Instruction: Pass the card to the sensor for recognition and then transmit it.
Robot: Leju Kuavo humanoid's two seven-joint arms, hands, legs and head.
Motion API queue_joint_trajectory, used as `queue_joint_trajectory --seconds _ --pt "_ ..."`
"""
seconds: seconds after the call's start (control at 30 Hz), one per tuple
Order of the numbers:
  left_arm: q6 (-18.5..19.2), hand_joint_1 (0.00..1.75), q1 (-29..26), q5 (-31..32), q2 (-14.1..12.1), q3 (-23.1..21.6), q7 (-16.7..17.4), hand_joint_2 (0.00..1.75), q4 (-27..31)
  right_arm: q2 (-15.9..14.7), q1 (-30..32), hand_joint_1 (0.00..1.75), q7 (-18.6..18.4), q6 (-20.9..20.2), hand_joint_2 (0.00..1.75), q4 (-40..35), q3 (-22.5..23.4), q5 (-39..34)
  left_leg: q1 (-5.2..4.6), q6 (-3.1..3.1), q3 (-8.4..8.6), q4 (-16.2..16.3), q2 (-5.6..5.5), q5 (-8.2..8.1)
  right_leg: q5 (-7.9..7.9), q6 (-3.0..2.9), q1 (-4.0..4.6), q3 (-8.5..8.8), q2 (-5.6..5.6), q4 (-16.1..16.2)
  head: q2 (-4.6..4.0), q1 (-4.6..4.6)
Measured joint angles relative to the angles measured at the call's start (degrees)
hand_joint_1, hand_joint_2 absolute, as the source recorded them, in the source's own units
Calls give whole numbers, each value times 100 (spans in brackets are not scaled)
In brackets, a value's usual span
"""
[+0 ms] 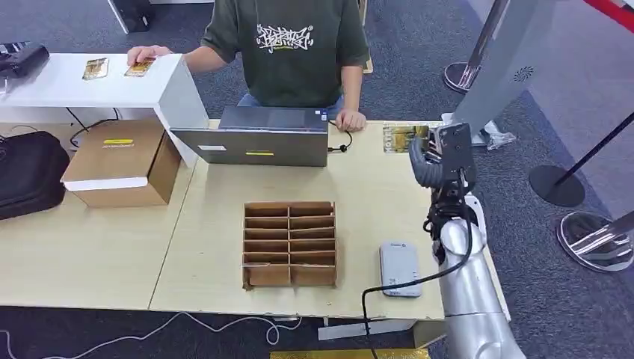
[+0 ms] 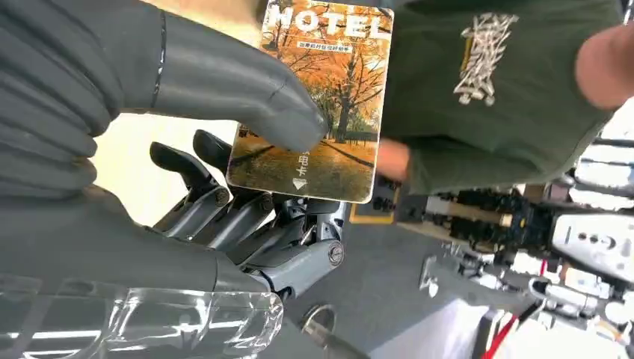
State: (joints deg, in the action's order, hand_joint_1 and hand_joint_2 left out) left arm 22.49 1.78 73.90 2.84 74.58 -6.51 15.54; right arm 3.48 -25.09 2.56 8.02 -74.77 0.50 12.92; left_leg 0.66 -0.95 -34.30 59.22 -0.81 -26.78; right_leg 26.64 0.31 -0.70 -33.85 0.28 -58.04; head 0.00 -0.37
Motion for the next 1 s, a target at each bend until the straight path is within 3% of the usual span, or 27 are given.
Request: queue_joint_trajectory --seconds 0.63,1.0 --pt "15 0 -5 2 55 164 50 175 0 50 1962 175 -81 99 175 -1240 133 420 0 -5 -6 -1 0 -9 4 2 0 -4 -1 1 -2 0" --pt "15 0 -5 0 107 219 52 175 7 210 2469 175 -203 110 175 -1522 223 610 0 -3 -6 -1 2 -10 4 1 0 -5 1 1 -2 2"
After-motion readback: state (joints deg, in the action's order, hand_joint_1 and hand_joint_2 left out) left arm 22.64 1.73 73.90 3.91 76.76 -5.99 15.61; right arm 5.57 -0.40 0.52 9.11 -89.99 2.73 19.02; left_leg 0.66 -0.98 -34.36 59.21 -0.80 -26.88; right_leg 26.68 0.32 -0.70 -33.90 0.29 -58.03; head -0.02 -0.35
